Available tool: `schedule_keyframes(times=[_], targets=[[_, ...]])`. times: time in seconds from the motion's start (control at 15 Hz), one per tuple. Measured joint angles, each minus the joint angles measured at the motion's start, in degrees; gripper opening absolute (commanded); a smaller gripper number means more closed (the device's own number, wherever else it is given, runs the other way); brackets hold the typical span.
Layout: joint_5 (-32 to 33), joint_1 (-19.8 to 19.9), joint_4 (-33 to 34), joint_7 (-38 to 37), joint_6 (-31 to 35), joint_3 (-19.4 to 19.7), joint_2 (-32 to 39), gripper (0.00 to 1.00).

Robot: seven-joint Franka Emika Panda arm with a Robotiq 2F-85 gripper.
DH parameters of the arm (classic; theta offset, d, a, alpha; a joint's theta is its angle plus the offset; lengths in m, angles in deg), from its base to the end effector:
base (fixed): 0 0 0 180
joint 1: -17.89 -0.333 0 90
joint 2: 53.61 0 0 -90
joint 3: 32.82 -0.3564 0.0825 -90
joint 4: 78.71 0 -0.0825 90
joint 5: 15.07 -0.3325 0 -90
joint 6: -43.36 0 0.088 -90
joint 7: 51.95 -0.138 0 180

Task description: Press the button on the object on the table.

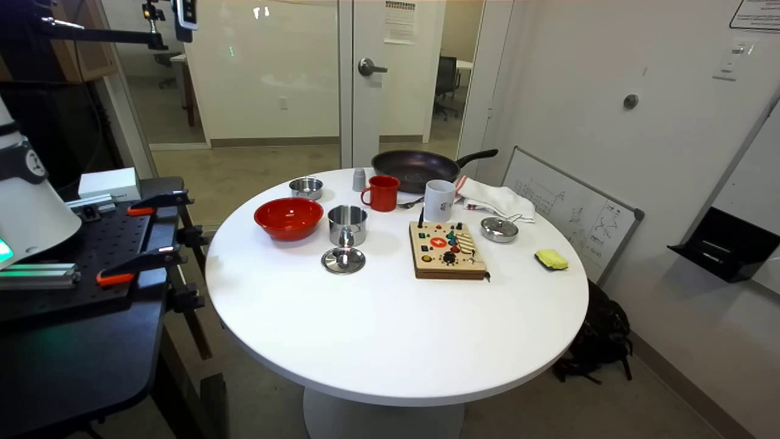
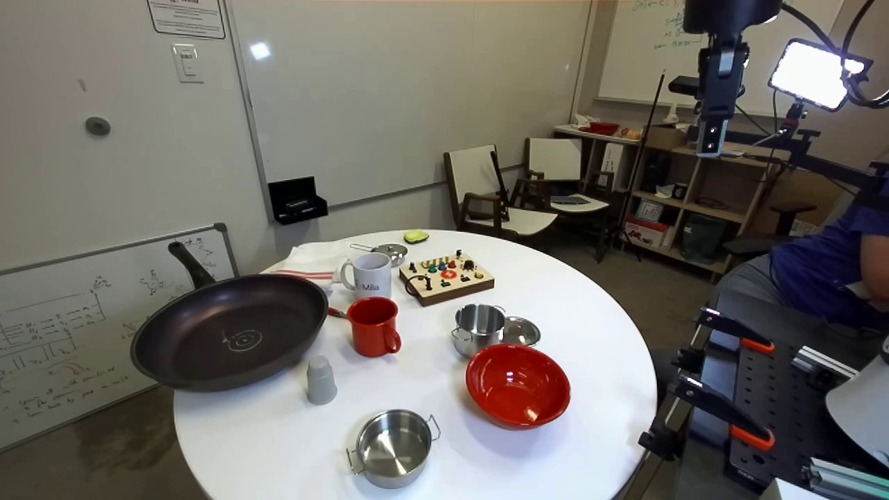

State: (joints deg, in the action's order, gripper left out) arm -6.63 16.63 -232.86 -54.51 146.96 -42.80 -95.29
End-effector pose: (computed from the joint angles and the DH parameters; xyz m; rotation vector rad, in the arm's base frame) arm 0.2282 0.0323 0.4538 2.8570 0.2076 -0.2004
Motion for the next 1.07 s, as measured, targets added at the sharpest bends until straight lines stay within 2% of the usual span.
schedule_keyframes(times=[0.67, 0.87, 1.07], targets=[[0.0, -0.6, 0.1, 1.0, 0.1, 1.1, 0.9, 1.00], [1.5, -0.7, 0.1, 3.5, 7.1, 3.2, 4.6, 1.00], [4.9, -0.1, 0.6, 6.0, 19.3, 5.4, 11.3, 1.00]])
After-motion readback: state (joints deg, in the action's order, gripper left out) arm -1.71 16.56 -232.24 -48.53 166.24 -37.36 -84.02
